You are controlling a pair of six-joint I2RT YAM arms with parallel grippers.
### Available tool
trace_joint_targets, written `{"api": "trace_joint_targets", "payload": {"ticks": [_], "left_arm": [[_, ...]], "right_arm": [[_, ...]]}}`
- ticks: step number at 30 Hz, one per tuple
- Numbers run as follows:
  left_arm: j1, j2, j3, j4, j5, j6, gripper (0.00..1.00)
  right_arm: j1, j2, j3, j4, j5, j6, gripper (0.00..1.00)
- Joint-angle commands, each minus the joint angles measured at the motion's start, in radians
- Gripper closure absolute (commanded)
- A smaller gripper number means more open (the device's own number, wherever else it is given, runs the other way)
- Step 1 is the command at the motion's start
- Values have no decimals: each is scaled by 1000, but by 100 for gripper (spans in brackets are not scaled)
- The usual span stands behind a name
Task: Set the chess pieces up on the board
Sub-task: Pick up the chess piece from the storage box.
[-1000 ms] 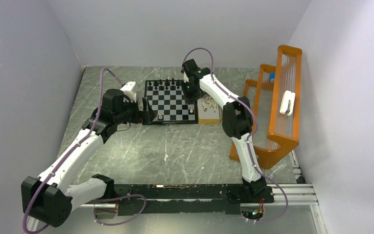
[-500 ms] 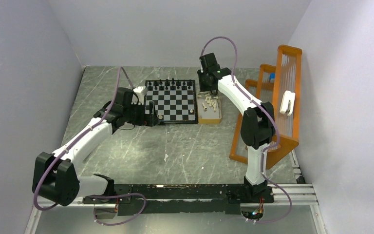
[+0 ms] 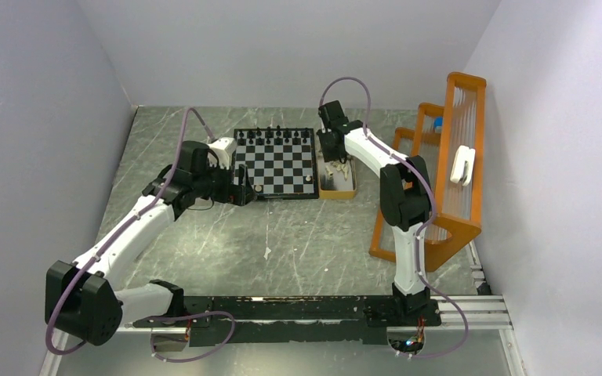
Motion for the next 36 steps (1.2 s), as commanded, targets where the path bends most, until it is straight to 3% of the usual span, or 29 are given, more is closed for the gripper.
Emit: {"api": "trace_joint_targets", "payload": {"ticks": [1, 17, 33, 36], "left_arm": [[6, -27, 2, -1, 2, 26, 0], [6, -42, 2, -2, -27, 23, 0], [15, -31, 1, 4, -49, 11, 0], [16, -6, -7, 23, 11, -1, 0]], "right_arm": [[-17, 23, -19, 29, -55, -31, 70], [-30, 0, -138, 45, -106, -50, 64], [-29, -77, -190, 73, -128, -56, 79], [-29, -134, -215, 88, -110, -44, 80]]}}
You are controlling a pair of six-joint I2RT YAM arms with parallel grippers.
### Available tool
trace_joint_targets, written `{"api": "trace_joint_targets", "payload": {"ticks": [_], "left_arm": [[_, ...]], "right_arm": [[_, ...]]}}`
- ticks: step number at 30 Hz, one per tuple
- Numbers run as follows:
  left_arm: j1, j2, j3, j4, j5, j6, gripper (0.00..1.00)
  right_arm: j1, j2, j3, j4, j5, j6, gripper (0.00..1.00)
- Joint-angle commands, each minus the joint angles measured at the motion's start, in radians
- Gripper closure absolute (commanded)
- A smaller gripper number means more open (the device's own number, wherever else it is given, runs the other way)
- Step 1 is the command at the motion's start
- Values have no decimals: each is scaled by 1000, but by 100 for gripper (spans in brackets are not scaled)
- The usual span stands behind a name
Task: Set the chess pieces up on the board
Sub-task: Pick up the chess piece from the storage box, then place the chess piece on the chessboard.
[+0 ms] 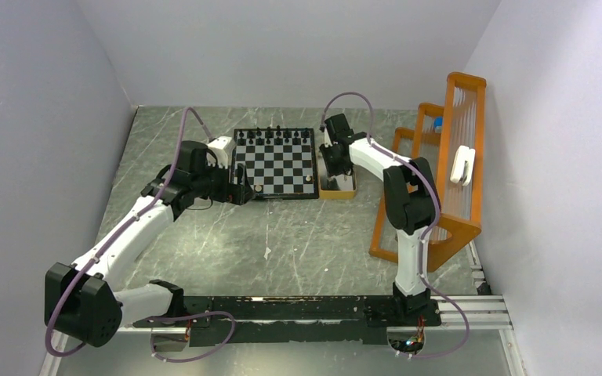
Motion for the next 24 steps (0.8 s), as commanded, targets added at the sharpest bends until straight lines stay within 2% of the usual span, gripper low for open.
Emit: {"api": "trace_joint_targets", "payload": {"ticks": [1, 4, 8, 11, 16, 19, 24], "left_arm": [[10, 27, -8, 33, 63, -24, 0], [10, 61, 2, 40, 114, -58, 6], [10, 90, 54, 42, 148, -95, 7], [10, 111, 105, 60, 188, -134, 8], [10, 156, 172, 117, 269, -251, 12], [10, 169, 164, 187, 311, -313, 16], [8, 214, 170, 268, 387, -387, 20]], "right_arm": [[-6, -122, -36, 28, 21, 16, 80], [-5, -184, -69, 50, 15, 25, 81], [-4, -261, -117, 78, -41, 25, 82], [2, -326, -164, 125, -143, 17, 82], [38, -462, -288, 296, -309, 36, 82], [83, -539, -363, 384, -373, 37, 82], [187, -620, -445, 475, -381, -17, 82]]}}
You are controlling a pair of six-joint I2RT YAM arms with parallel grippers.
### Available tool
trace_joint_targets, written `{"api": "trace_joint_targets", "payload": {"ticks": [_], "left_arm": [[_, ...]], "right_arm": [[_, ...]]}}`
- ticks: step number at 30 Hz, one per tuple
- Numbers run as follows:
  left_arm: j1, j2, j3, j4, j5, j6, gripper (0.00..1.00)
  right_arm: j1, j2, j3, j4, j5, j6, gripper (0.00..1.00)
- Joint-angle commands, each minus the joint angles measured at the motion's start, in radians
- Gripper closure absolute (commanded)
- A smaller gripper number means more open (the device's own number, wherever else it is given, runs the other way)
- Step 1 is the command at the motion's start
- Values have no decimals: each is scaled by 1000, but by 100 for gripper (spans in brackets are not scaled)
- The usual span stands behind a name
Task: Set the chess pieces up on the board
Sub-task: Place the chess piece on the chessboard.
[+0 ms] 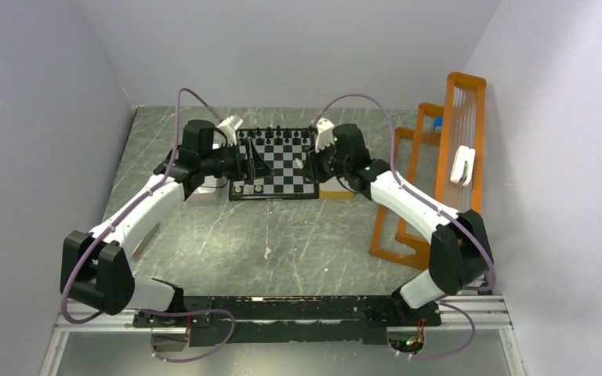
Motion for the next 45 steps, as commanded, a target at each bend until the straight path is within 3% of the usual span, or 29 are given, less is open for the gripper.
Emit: {"api": "trace_joint_targets", "payload": {"ticks": [1, 6, 16, 28, 32, 38, 45], "left_arm": [[7, 44, 28, 118, 123, -107, 21], [6, 73, 29, 173, 166, -150, 18], [4, 116, 3, 321, 228, -267, 22], [3, 130, 47, 234, 203, -203, 54], [2, 144, 76, 178, 195, -166, 57], [-2, 151, 73, 179, 234, -161, 75], [-43, 131, 147, 19, 73, -37, 85]], "right_arm": [[76, -70, -45, 150, -62, -33, 82], [124, -92, -43, 179, -86, -26, 82], [165, -98, -25, 168, -93, -26, 82], [181, -111, -22, 158, -80, -29, 82], [185, -108, -20, 150, -79, -31, 82], [188, -105, -20, 135, -53, -30, 81], [188, -105, -34, 132, -4, 14, 66]]}}
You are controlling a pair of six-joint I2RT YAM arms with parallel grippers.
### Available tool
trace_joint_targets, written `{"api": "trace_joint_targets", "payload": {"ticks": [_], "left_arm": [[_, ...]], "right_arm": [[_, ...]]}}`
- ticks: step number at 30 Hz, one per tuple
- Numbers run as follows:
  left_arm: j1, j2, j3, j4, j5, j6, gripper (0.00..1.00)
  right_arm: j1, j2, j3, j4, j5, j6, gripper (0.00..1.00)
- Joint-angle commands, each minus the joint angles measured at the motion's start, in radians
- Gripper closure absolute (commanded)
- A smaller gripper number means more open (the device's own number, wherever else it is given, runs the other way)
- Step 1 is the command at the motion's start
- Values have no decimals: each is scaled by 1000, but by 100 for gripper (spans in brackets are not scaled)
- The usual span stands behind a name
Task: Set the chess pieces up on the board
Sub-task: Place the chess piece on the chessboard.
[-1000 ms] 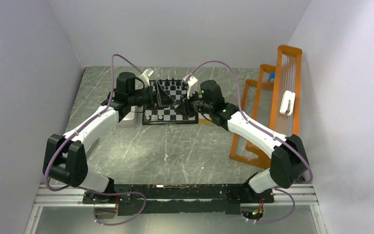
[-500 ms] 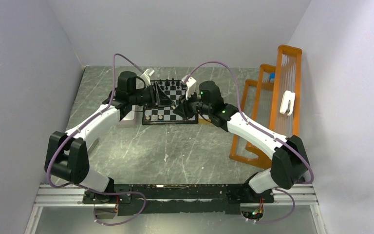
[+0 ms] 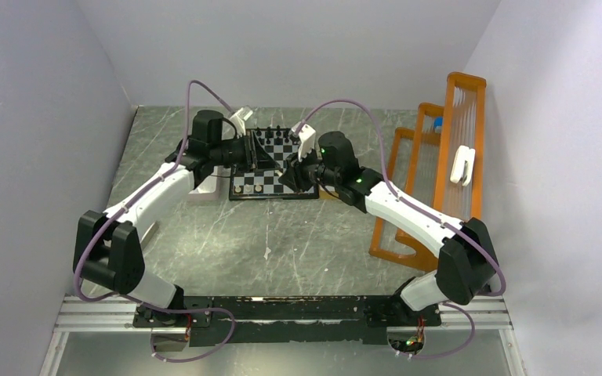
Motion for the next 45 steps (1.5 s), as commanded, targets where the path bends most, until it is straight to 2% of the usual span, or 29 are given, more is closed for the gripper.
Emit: {"api": "trace_joint_targets", "payload": {"ticks": [1, 6, 10, 12, 16, 19, 30, 37, 42, 45], "left_arm": [[-45, -10, 91, -140, -143, 124, 85], [-113, -7, 129, -188, -292, 168, 89], [-179, 0, 172, -237, -452, 214, 90], [-225, 17, 210, -278, -557, 243, 91], [-277, 59, 234, -302, -691, 255, 93], [-302, 76, 227, -301, -792, 259, 94], [-376, 154, 183, -236, -1132, 290, 93], [-380, 120, 33, -50, -1221, 285, 93], [-379, 133, -26, 44, -1256, 319, 92], [-380, 155, -33, 76, -1226, 326, 92]], "right_arm": [[1, -22, 6, 8, 37, 32, 62], [1, -64, 0, -18, 59, 78, 37], [0, -103, 1, -115, 95, 118, 29], [0, -117, 9, -173, 122, 144, 21], [0, -194, -47, -175, 157, 182, 13], [0, -252, -79, -181, 201, 206, 1], [0, -473, -122, -176, 281, 239, 0], [0, -511, -3, -271, 289, 190, 0], [0, -536, -1, -271, 271, 205, 0], [0, -543, -6, -268, 276, 208, 0]]}}
